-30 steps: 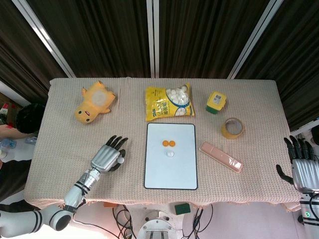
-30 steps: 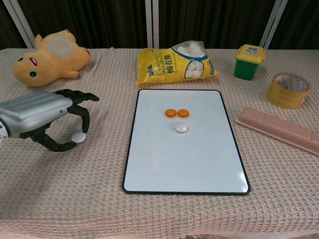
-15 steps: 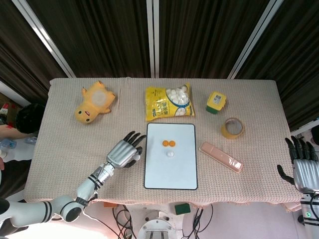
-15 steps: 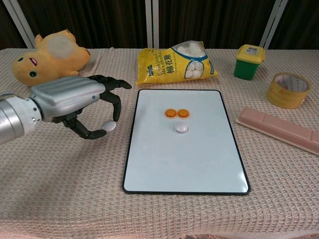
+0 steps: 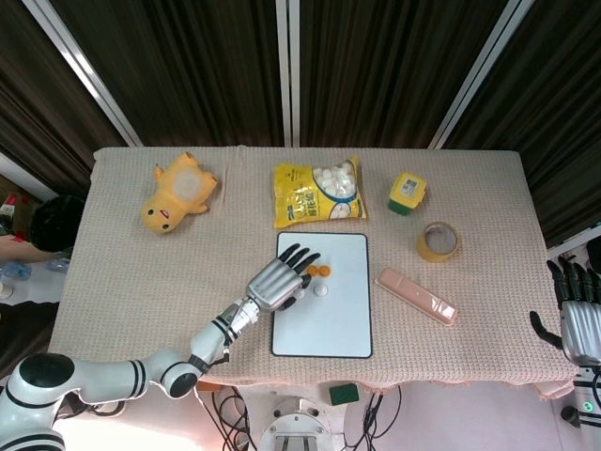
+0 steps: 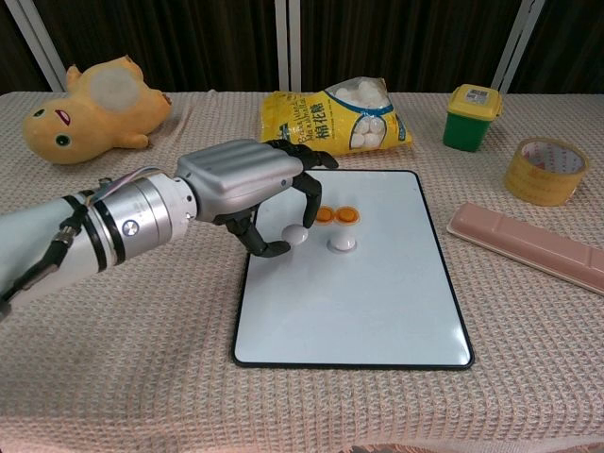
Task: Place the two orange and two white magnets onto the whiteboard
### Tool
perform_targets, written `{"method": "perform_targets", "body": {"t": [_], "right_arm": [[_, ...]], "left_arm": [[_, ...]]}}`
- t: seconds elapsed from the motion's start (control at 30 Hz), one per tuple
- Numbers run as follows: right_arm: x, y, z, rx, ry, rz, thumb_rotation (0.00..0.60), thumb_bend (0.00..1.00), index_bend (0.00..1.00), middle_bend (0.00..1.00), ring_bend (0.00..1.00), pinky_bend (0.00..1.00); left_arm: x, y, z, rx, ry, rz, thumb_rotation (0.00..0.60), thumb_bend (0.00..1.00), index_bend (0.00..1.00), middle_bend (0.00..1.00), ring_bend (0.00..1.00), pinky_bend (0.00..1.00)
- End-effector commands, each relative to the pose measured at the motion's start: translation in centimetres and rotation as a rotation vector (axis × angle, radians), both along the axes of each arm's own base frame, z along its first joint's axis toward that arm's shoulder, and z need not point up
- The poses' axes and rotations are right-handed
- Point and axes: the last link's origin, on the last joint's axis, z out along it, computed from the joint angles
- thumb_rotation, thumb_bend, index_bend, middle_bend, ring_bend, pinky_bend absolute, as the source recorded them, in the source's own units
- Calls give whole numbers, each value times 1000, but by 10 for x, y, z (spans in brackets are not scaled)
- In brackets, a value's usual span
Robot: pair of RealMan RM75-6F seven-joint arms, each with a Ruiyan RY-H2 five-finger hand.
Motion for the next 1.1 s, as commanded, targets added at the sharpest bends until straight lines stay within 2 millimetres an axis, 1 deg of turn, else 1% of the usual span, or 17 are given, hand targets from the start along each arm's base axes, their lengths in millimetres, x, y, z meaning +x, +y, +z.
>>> {"method": "perform_targets", "body": {"t": [0.03, 0.37, 1.1], "right_arm": [[0, 0, 0, 1, 0, -1, 600, 312, 0, 0, 0, 0], [-1, -1, 1, 1, -1, -5, 600, 311, 0, 0, 0, 0], [-4, -2, 0, 4, -4, -9, 600, 312, 0, 0, 0, 0]], "left_arm": [[4, 3, -7, -6, 5, 2, 600, 298, 528, 43, 0, 45], [6, 7, -17, 2, 13, 0, 600, 298, 530, 43, 0, 45], [8, 12, -23, 1, 23, -2, 600, 298, 528, 43, 0, 44]]}}
